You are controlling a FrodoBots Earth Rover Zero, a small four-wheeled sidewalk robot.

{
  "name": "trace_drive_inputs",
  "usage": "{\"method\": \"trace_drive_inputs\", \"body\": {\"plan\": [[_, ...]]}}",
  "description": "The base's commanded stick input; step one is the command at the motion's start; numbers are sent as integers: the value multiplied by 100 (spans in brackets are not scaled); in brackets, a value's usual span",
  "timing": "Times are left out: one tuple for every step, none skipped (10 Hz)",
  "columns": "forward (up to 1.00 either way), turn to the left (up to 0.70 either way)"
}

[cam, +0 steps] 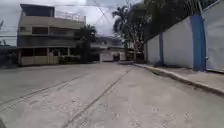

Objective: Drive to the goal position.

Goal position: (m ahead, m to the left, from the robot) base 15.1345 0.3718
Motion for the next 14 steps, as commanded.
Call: {"method": "trace_drive_inputs", "body": {"plan": [[100,0],[100,0],[100,0],[100,0],[100,0],[100,0],[100,0],[100,0],[100,0],[100,0],[100,0],[100,0],[100,0],[100,0]]}}
